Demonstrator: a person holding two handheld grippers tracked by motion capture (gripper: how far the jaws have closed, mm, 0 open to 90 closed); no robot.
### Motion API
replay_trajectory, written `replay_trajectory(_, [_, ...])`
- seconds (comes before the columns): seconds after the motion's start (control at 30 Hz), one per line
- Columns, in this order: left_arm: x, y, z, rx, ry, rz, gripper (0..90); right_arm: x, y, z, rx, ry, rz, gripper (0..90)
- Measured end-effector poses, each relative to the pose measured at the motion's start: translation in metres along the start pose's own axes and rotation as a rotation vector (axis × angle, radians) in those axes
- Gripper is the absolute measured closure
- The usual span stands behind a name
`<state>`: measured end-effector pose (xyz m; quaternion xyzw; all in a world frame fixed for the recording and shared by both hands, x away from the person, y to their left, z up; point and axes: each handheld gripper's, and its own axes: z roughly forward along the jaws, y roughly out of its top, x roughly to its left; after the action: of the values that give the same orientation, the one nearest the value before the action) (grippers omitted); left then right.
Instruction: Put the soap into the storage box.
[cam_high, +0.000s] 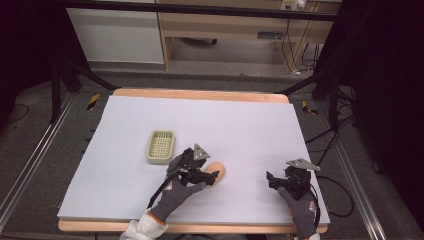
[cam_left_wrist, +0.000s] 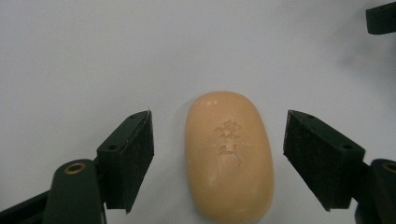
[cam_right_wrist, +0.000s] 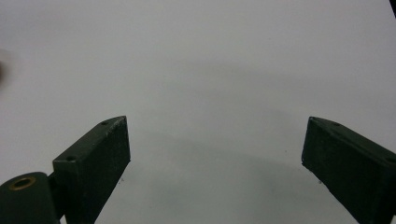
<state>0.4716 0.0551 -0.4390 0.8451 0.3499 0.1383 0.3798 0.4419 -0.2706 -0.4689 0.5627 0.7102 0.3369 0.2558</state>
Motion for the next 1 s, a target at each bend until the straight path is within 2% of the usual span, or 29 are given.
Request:
replay_trajectory(0.57, [-0.005, -0.002, 0.019, 0.039, -0.004, 0.007, 23.8, -0.001, 0.0, 0.001, 0.002, -0.001, -0.005, 8.1])
replay_trajectory(0.8, [-0.009, -0.008, 0.033, 0.062, 0.004, 0.01, 24.3, 0.0, 0.0, 0.001, 0.008, -0.001, -0.002, 8.1])
replay_trajectory(1.0, [-0.009, -0.009, 0.037, 0.068, 0.007, 0.005, 25.4, 0.0, 0.0, 0.001, 0.009, -0.001, -0.002, 8.0])
